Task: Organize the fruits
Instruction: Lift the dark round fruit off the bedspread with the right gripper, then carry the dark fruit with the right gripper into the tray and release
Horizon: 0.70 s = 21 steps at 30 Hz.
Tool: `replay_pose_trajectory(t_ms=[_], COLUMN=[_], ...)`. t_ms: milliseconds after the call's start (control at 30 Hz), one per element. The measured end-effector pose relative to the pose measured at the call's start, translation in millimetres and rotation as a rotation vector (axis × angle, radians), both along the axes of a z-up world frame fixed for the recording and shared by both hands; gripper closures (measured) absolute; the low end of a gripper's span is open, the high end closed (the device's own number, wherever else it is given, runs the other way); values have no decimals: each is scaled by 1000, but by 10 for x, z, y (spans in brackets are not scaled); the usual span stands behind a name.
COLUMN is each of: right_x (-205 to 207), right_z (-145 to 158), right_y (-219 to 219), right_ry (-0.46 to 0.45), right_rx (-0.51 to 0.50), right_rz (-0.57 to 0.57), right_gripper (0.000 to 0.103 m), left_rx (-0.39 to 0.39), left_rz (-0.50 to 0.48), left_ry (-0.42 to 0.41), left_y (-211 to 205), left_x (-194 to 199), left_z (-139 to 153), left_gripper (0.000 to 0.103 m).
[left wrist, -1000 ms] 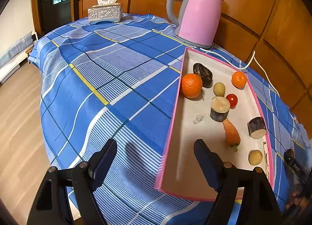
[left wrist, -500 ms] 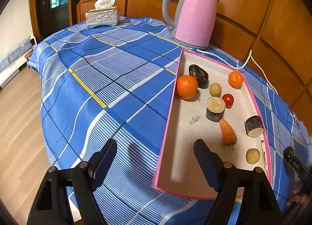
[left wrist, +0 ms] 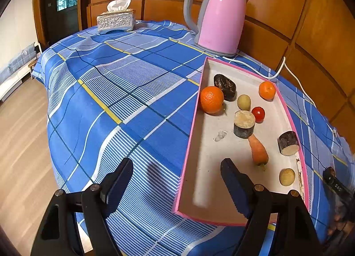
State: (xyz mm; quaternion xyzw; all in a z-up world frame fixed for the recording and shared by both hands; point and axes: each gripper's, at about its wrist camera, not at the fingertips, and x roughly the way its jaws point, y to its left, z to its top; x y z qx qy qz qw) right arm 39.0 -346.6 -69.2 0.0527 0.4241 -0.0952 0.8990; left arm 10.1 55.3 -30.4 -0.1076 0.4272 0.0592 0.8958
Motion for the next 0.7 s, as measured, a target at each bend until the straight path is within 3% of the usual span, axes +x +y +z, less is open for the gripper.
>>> replay_pose_trajectory(t_ms=[300, 700], right_x=[-77, 12], right_z=[238, 513], right_y=[74, 887], right_ry=[-11, -47], right_rx=[99, 110], right_rz=[47, 321], right_gripper=[58, 58], left_rx=[-10, -18], left_rz=[2, 23], left_ry=[-3, -6], left_y=[2, 67], left_x=[-5, -33], left_z=[-7, -2], left_gripper=[21, 21])
